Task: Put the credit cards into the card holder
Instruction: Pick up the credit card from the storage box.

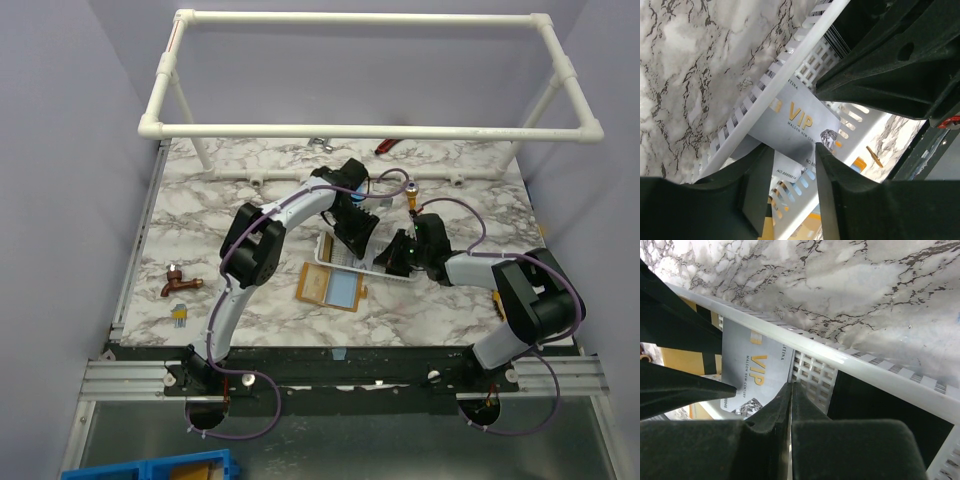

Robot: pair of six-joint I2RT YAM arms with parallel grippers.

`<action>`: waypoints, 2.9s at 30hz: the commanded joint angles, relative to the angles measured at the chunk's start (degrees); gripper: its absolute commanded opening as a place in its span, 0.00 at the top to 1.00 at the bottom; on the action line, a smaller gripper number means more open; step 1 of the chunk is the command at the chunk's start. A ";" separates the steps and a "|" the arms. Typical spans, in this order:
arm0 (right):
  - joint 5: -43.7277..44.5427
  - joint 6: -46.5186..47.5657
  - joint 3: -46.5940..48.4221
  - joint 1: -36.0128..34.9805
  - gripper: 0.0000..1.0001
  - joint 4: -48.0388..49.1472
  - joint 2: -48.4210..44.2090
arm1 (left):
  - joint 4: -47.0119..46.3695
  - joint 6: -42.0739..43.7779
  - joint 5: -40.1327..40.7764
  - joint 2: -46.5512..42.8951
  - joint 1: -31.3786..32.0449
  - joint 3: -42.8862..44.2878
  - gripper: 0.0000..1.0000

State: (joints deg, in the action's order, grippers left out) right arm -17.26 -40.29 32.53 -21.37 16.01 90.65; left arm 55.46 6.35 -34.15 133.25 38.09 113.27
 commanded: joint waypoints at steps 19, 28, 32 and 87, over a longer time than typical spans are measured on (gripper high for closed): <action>-2.58 1.26 -2.82 1.60 0.48 -0.52 -14.13 | -0.66 -0.54 -20.48 -3.10 -3.37 -0.65 1.00; -4.42 2.04 -4.83 2.57 0.45 -2.45 -22.53 | -4.31 -0.33 -37.16 -8.55 -7.07 -5.65 1.00; -7.13 1.76 -5.63 2.71 0.43 -0.73 -24.74 | -6.44 -1.60 -40.66 -9.99 -7.76 -8.23 1.00; -38.22 -16.73 -5.82 7.24 0.99 32.72 -9.75 | -16.53 2.28 -26.16 -19.34 -6.12 -18.64 0.31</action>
State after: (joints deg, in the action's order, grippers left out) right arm -51.79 -55.66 25.23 -14.50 45.89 80.34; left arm 41.65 6.04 -66.00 116.97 31.94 94.26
